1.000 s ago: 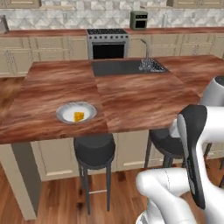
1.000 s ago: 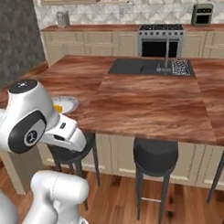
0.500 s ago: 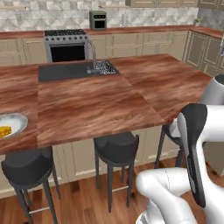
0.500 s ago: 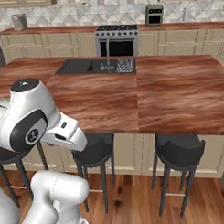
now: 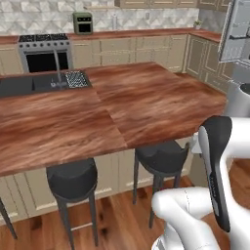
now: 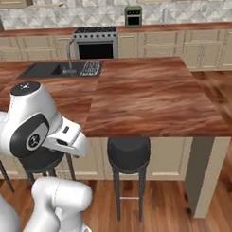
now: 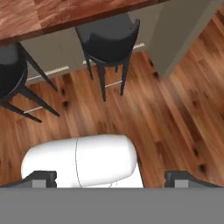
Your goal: Take the cheese, chicken drumstick, and potato from the fridge and place them on the plate on the dining counter to create an appetizer plate.
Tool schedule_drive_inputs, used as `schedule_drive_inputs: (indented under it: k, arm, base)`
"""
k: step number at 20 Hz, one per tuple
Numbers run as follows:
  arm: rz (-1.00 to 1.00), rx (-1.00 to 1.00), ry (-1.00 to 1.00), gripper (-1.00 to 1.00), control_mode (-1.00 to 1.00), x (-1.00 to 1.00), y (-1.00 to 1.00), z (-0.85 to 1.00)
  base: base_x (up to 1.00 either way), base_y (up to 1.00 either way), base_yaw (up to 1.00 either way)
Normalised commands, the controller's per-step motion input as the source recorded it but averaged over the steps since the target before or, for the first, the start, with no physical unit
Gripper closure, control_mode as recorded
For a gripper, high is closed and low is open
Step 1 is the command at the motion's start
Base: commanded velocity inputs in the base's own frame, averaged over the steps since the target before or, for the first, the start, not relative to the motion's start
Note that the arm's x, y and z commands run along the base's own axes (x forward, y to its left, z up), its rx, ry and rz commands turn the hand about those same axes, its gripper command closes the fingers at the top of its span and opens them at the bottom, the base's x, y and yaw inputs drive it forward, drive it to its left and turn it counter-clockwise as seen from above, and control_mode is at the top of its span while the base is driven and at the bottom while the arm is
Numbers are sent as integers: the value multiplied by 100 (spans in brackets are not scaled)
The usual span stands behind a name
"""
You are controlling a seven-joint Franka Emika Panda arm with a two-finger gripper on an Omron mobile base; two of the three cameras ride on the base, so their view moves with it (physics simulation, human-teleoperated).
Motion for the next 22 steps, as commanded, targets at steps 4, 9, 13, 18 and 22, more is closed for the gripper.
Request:
schedule_drive_inputs:
  k: [4,9,13,18,22]
  arm:
    - [0,0,0,-100,100,0,0,0]
    - [0,0,0,-100,100,0,0,0]
    - [0,0,0,-100,100,0,0,0]
    - [0,0,0,-100,100,0,0,0]
    - [0,0,0,-100,100,0,0,0]
  base:
    - [8,-100,-20]
    - [14,-100,-23]
    - [30,-100,-18]
    - [76,-100,-6]
    - [100,-100,4]
